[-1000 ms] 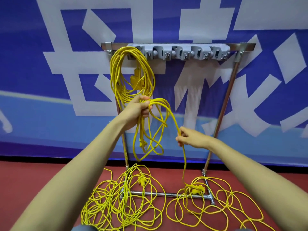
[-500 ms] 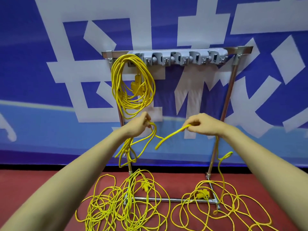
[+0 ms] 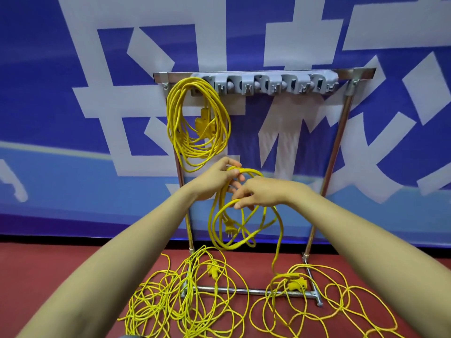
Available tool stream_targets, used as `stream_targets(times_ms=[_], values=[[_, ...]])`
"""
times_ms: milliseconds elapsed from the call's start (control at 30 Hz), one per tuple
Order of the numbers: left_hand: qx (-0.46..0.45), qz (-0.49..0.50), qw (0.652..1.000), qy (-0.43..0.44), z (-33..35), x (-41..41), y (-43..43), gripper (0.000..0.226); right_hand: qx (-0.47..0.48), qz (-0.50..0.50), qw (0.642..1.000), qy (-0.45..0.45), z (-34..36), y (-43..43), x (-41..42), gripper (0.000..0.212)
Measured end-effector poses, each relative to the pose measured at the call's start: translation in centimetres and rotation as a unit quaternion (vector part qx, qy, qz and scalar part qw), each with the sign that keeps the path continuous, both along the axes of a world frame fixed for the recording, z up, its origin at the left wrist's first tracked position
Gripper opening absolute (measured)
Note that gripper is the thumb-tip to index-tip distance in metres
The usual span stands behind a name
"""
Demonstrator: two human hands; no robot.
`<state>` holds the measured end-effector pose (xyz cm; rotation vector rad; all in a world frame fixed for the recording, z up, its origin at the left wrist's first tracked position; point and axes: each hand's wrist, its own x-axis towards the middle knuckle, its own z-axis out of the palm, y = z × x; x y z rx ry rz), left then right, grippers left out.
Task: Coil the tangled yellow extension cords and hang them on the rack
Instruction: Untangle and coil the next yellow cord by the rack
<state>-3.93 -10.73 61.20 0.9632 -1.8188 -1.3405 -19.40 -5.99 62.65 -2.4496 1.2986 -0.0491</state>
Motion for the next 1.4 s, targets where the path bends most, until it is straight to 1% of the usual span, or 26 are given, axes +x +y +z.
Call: stream_targets(times_ms=[33,67,167,233,300,367,433,533,567,600,633,667,700,733,767,833,900,967,1033,1133,1200,1233,1300,1400], values=[[-0.005,0.008,1.000,-0.010,0.1,-0.2,0.1,0.010,-0.023,-0.015,1.000,0.004,-0.2,-0.2,0.1,0.015],[-0.014,0.017,1.000,-0.022,0.2,-0.5,0.2,0.010,-0.049,-0.038,0.998,-0.011,-0.5,-0.3,0.2,0.016],[-0.039,0.041,0.996,-0.068,0.1,-0.8,0.2,0.009,-0.115,-0.125,0.981,-0.095,-0.9,-0.6,0.2,0.026],[-0.034,0.041,0.995,-0.087,-0.2,-0.9,0.2,0.008,-0.112,-0.158,0.969,-0.155,-0.9,-0.7,0.2,0.025],[-0.041,0.035,0.991,-0.122,-0.4,-0.9,-0.1,0.009,-0.079,-0.174,0.954,-0.231,-0.8,-0.7,0.1,0.028],[-0.047,0.035,0.987,-0.152,-0.3,-0.8,-0.3,0.009,-0.038,-0.165,0.945,-0.279,-0.6,-0.6,-0.1,0.030],[-0.019,0.040,0.990,-0.133,0.1,-0.5,-0.3,0.006,-0.001,-0.141,0.949,-0.281,-1.1,-0.7,-0.6,0.027],[0.029,0.046,0.998,-0.021,0.8,0.5,-0.4,0.006,0.062,-0.120,0.952,-0.274,-3.4,-0.8,-2.3,0.023],[0.035,0.051,0.998,0.013,1.0,0.9,-0.6,0.006,0.088,-0.130,0.943,-0.294,-4.2,-0.6,-2.9,0.021],[0.039,0.054,0.997,0.038,1.1,1.3,-0.7,0.006,0.109,-0.148,0.925,-0.333,-4.8,-0.4,-3.5,0.017],[0.043,0.056,0.996,0.051,1.1,1.6,-0.7,0.007,0.121,-0.168,0.898,-0.389,-5.0,-0.2,-4.0,0.013],[0.048,0.053,0.996,0.055,0.9,1.7,-0.8,0.008,0.116,-0.184,0.870,-0.443,-4.9,-0.1,-4.4,0.010],[0.055,0.047,0.996,0.051,0.7,1.8,-0.8,0.008,0.094,-0.194,0.852,-0.477,-4.5,-0.1,-4.8,0.008],[0.063,0.039,0.996,0.042,0.4,1.7,-0.7,0.008,0.061,-0.197,0.850,-0.485,-4.0,-0.2,-5.0,0.008],[0.067,0.032,0.997,0.028,0.1,1.6,-0.6,0.009,0.029,-0.194,0.861,-0.470,-3.5,-0.3,-5.0,0.006],[0.072,0.012,0.997,0.005,-0.4,1.1,-0.4,0.010,-0.012,-0.186,0.893,-0.409,-2.5,-0.5,-4.7,0.003],[0.081,-0.015,0.997,0.013,-0.8,0.7,-0.1,0.009,-0.045,-0.191,0.911,-0.363,-1.9,-0.6,-4.0,0.008],[0.088,-0.026,0.995,0.031,-1.1,0.4,0.1,0.009,-0.082,-0.193,0.916,-0.343,-1.5,-0.9,-3.3,0.009],[0.101,-0.014,0.994,0.046,-1.3,0.4,0.2,0.010,-0.116,-0.197,0.917,-0.326,-1.4,-1.3,-2.8,0.008],[0.118,0.009,0.990,0.074,-1.4,0.4,0.2,0.008,-0.112,-0.203,0.920,-0.317,-1.7,-1.7,-2.7,0.009],[0.111,0.000,0.991,0.072,-1.4,0.4,0.3,0.011,-0.102,-0.199,0.922,-0.317,-2.0,-1.7,-2.7,0.011],[0.101,-0.010,0.993,0.065,-1.5,0.4,0.4,0.011,-0.103,-0.194,0.921,-0.321,-2.1,-1.7,-2.8,0.014],[0.079,-0.037,0.995,0.043,-1.5,0.6,0.6,0.009,-0.100,-0.181,0.926,-0.316,-2.1,-1.6,-2.9,0.030],[0.055,-0.066,0.996,0.014,-1.3,0.9,0.9,0.015,-0.065,-0.155,0.954,-0.250,-2.1,-1.6,-3.4,0.061]])
